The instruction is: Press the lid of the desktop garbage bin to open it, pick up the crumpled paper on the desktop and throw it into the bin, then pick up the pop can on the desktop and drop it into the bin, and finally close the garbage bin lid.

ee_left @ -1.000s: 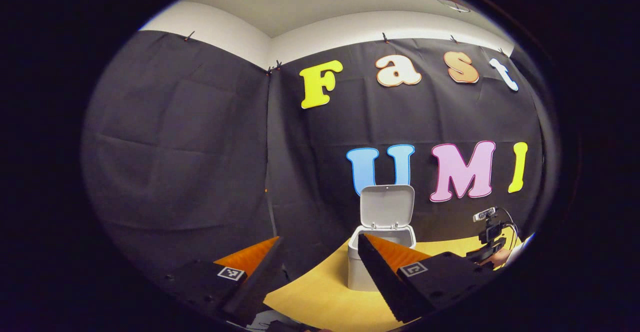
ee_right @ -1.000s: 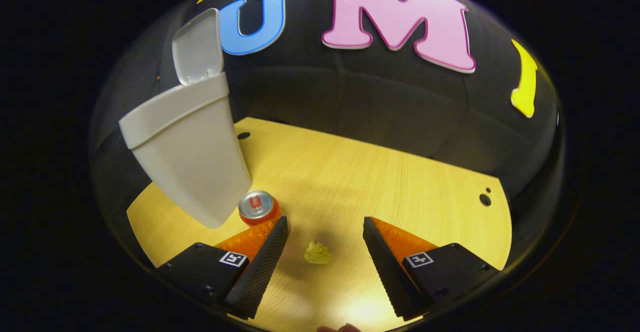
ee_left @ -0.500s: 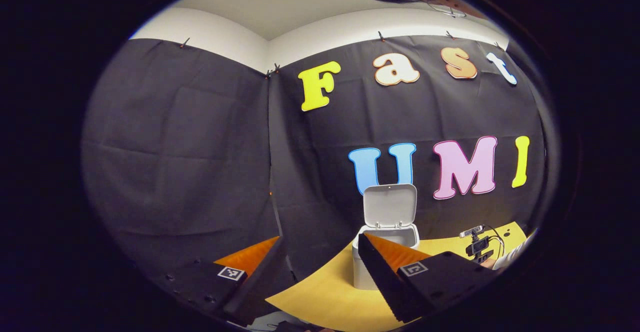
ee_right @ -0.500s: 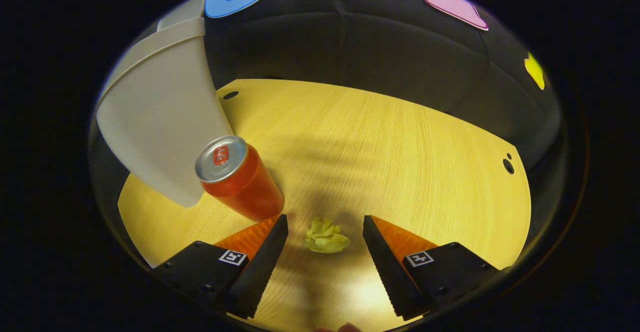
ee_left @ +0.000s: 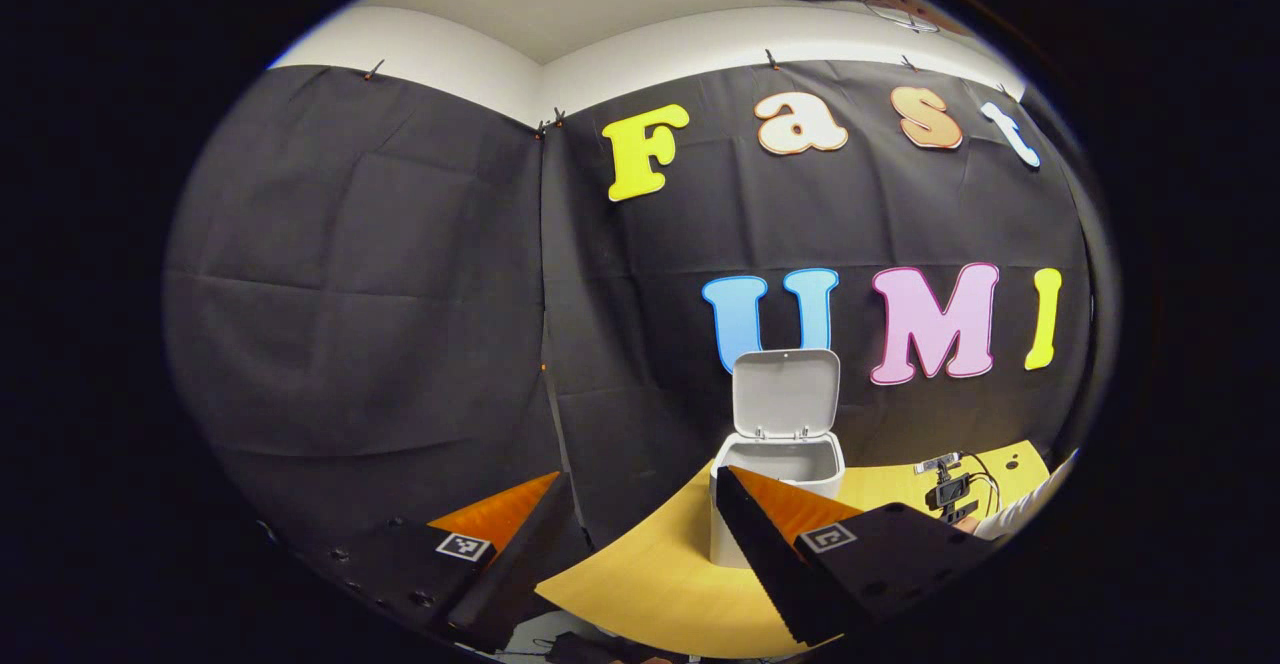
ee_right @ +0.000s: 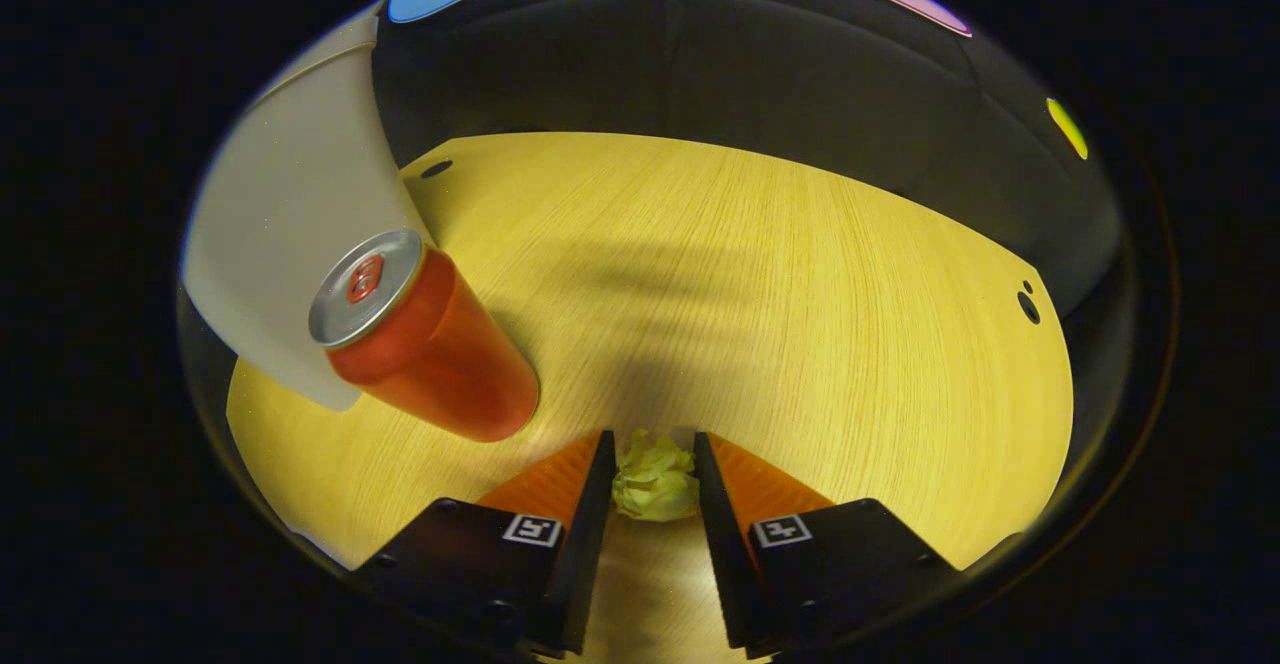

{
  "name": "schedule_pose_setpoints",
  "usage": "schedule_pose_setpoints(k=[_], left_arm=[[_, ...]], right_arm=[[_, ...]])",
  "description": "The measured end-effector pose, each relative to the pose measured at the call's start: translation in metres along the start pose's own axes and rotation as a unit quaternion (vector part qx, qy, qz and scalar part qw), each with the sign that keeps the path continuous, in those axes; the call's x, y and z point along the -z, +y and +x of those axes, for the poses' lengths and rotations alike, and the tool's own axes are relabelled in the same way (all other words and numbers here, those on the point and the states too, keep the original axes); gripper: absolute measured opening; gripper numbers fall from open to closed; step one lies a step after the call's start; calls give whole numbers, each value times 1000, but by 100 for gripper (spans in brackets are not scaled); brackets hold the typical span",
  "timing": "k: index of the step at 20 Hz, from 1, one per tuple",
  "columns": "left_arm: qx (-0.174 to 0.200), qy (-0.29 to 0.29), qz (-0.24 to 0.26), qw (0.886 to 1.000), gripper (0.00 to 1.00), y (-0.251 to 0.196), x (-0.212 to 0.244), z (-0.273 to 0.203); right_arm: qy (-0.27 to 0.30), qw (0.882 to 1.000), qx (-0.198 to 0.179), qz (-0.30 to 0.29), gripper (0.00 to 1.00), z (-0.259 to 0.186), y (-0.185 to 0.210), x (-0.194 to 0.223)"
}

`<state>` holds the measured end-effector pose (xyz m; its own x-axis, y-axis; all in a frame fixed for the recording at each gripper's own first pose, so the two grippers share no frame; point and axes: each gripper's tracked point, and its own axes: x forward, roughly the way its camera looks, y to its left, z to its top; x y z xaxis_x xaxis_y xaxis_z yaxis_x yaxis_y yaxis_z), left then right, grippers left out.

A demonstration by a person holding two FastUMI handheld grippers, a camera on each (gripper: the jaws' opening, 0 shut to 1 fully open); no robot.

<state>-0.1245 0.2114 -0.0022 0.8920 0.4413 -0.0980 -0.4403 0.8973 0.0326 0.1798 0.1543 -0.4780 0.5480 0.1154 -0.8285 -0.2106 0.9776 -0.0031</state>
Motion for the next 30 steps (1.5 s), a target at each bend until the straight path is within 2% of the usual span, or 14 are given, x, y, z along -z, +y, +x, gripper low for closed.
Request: schedule_pose_setpoints(k=[1,2,3,4,7,9,12,15,17,20,22,30], left_arm=[[2,0,-1,1000,96,0,0,1],[3,-1,-3,1000,96,0,1,2],[6,-1,-5,1000,96,0,1,3],[7,1,-7,1000,96,0,4,5],[16,2,-19,1000,96,1,7,10],[20,1,-25,1000,96,3,8,11],[28,-10,-26,999,96,4,3,11],[30,-20,-30,999,96,11,-1,9],[27,-26,-33,999,96,16,-4,7],[20,-31,-32,999,97,22,-4,2],[14,-31,-30,999,97,26,-3,-4],[-3,-18,-46,999,97,34,10,-17]], right_arm=[[-1,1000,2,-5,34,-5,-1,0],[-10,1000,-3,-6,34,-12,2,-6],[-29,1000,-1,-10,46,-21,1,-16],[-55,998,-4,-11,42,-33,3,-31],[-135,990,-28,-2,42,-86,22,-85],[-200,979,-48,-5,42,-135,37,-138],[-293,951,-94,-38,42,-208,80,-227],[-330,929,-153,-62,41,-260,134,-270],[-334,923,-177,-76,41,-276,171,-277],[-322,921,-189,-111,41,-263,217,-281],[-316,920,-191,-130,41,-254,232,-278],[-294,926,-179,-154,41,-228,248,-274]])
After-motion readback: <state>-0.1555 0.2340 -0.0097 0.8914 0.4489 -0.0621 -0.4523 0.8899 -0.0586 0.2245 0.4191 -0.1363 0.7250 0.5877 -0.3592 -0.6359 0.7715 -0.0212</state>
